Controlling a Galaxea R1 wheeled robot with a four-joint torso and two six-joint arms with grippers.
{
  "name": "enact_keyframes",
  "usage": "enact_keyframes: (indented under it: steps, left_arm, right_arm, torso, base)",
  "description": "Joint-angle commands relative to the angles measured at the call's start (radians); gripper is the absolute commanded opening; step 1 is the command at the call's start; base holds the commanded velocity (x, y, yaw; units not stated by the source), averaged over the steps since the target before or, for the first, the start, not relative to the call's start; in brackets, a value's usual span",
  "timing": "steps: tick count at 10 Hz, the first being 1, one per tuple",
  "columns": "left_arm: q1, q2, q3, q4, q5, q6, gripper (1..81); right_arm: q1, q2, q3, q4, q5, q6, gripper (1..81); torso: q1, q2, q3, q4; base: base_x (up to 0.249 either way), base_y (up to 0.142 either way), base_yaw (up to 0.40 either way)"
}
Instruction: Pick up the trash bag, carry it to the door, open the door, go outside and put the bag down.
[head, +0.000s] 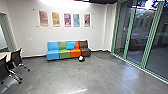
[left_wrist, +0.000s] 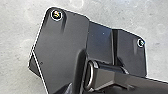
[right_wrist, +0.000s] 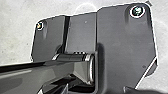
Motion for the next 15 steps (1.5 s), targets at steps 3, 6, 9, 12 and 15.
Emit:
enact_keyframes:
  steps: [3, 6, 9, 12, 15]
  left_arm:
    - [-0.062, -0.001, 0.006, -0.002, 0.048, -0.002, 81.1]
    - [-0.062, 0.001, 0.006, -0.004, 0.046, -0.002, 81.1]
    - [-0.062, 0.007, 0.008, -0.004, 0.045, -0.004, 81.1]
    - [-0.062, 0.008, 0.008, -0.004, 0.040, -0.008, 81.1]
    - [-0.062, 0.008, 0.008, -0.002, 0.040, -0.008, 81.1]
  right_arm:
    - [0.060, 0.003, 0.008, -0.013, -0.043, -0.005, 81.1]
    - [0.060, 0.003, 0.008, -0.012, -0.043, -0.005, 81.1]
    - [0.062, 0.005, 0.008, -0.015, -0.045, -0.005, 81.1]
    - [0.060, 0.000, 0.004, -0.015, -0.046, -0.005, 81.1]
    - [0.062, -0.001, 0.007, -0.015, -0.045, -0.005, 81.1]
  torso:
    - [0.001, 0.000, 0.000, 0.000]
    - [0.000, 0.000, 0.000, 0.000]
    - [0.000, 0.000, 0.000, 0.000]
    - [0.000, 0.000, 0.000, 0.000]
    - [0.000, 0.000, 0.000, 0.000]
  base:
    - [0.139, 0.000, 0.000]
    - [0.141, 0.000, 0.000]
    - [0.141, 0.000, 0.000]
    - [0.141, 0.000, 0.000]
    - [0.141, 0.000, 0.000]
